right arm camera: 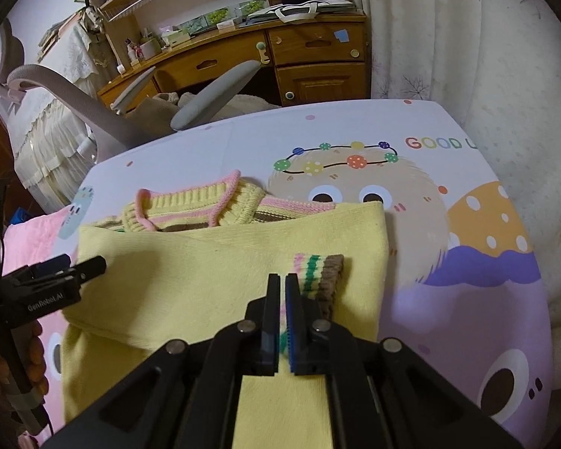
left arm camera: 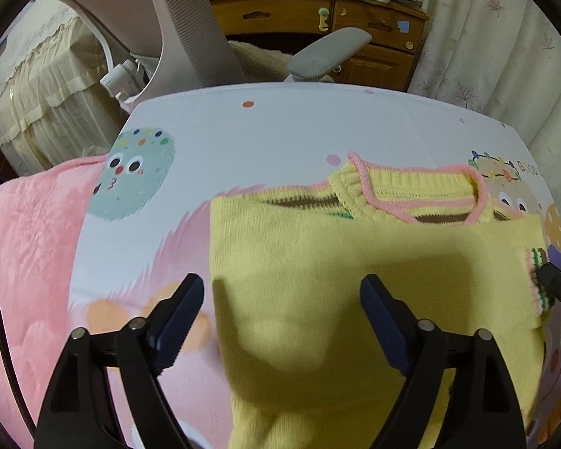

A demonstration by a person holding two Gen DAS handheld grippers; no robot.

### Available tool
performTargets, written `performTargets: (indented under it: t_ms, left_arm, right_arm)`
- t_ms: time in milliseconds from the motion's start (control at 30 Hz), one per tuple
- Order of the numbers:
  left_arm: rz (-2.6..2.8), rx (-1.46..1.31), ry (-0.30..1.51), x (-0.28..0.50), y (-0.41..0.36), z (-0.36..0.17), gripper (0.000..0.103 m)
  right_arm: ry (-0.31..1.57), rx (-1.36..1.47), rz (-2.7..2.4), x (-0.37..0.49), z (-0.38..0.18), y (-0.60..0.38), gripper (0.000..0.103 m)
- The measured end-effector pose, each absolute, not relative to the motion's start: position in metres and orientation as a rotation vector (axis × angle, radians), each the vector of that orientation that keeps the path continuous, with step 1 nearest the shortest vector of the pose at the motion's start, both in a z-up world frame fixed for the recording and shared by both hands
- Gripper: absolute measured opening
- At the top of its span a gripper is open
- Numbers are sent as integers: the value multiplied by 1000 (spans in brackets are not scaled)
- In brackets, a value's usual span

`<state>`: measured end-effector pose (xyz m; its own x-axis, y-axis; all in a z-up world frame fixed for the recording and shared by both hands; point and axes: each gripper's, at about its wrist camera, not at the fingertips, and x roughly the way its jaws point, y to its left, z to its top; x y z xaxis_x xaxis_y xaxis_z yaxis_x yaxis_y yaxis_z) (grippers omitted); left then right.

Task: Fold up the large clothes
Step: 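Move the left gripper along the cardigan to its striped hem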

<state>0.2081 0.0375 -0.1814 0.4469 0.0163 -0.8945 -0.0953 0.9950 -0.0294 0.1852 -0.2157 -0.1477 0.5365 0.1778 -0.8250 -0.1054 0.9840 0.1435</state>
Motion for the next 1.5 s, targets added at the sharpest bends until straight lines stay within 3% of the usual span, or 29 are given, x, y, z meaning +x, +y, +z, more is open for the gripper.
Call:
performTargets:
  t_ms: [633, 1000, 1500]
  left_arm:
    - [87, -132, 1002, 119, 14, -140, 85]
    - [115, -158, 1133, 65, 21, -176, 85]
    - [48, -147, 1199, 18, 42, -196, 86]
  right_arm:
    - [1053, -24, 371, 139, -140, -192, 3]
    - [1178, -45, 439, 114, -179, -204, 3]
    - [1152, -51, 382, 50, -171, -236, 4]
